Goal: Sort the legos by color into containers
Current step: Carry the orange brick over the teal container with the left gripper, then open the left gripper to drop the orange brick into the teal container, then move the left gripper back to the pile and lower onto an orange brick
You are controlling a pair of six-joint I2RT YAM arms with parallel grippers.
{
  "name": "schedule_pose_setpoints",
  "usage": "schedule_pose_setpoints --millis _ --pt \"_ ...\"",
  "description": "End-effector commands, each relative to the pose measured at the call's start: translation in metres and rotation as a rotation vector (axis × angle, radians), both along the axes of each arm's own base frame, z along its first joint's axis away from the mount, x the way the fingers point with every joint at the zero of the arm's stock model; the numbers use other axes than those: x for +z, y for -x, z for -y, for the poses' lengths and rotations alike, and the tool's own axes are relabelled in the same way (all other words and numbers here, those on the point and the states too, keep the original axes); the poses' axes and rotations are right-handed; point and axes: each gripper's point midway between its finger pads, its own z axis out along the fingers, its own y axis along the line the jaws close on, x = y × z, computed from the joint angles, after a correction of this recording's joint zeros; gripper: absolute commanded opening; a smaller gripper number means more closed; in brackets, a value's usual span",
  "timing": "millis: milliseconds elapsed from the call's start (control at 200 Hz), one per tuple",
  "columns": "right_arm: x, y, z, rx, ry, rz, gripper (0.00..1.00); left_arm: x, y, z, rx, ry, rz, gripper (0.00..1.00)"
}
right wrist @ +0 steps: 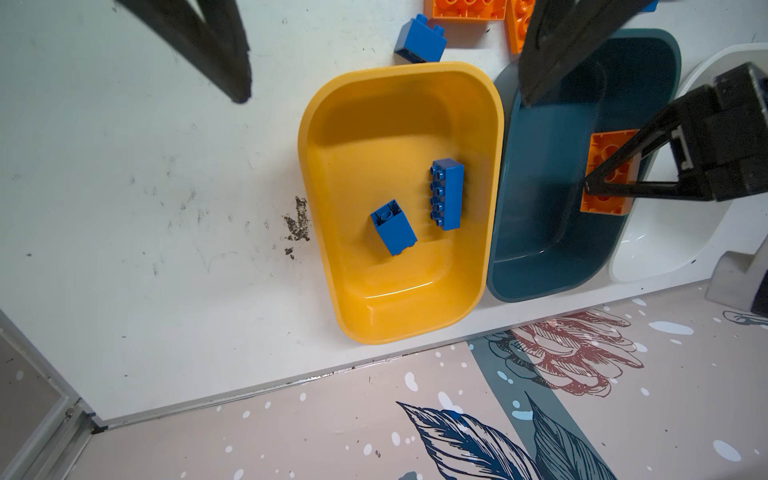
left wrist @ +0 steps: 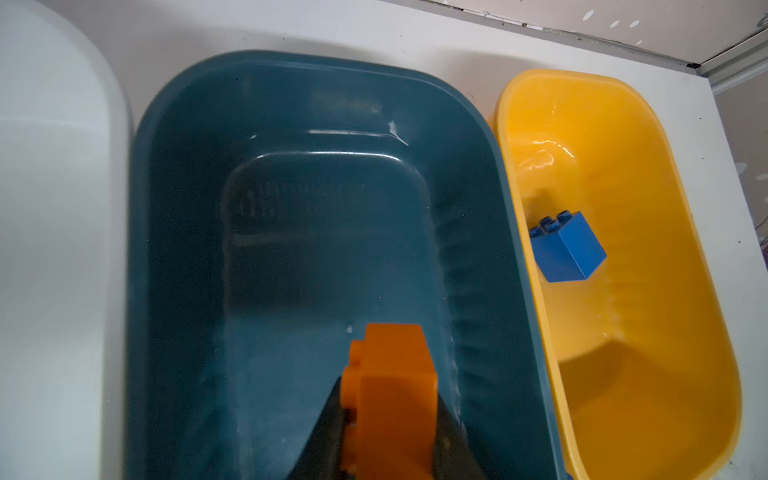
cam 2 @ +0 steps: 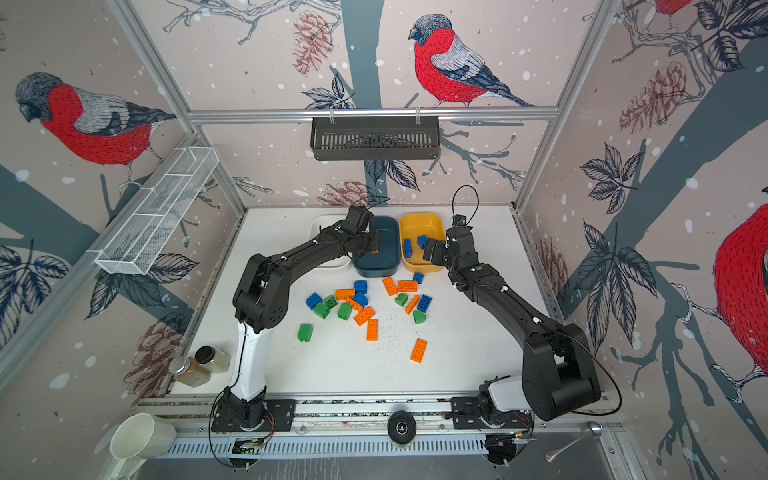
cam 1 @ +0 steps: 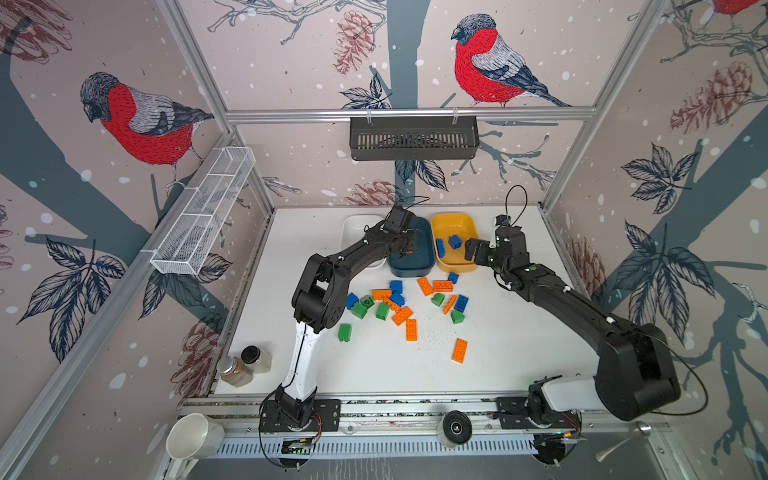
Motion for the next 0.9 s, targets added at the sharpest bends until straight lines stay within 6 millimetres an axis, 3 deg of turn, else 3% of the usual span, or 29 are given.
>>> schedule_pose_setpoints --millis 0,175,365,630,735,895 --pt "0.003 -0.001 0.002 -0.011 0.004 0.014 0.99 -0.002 -0.006 -0.005 0.002 -0.062 -0.004 0.29" --pt "0.003 0.0 0.001 -0.009 -0.002 0.012 1.0 0.014 -0.008 -0.005 -0.003 -0.058 0.037 0.63" --pt "0.004 -0.001 0.001 -0.009 -0.005 0.016 0.99 0.027 0.003 -0.003 -0.035 -0.046 0.082 0.79" --pt "0.001 -0.001 0.0 -0.006 -0.011 0.01 0.99 0.045 0.035 0.013 -0.117 -0.063 0.15 0.92" --pt "0.0 -0.001 0.0 -0.007 -0.012 0.009 1.0 0.05 0.051 0.02 -0.108 -0.085 0.16 0.93" --pt "0.0 -0.002 -0.002 -0.004 -0.021 0.008 0.99 0.042 0.081 0.025 -0.02 -0.176 0.135 0.91"
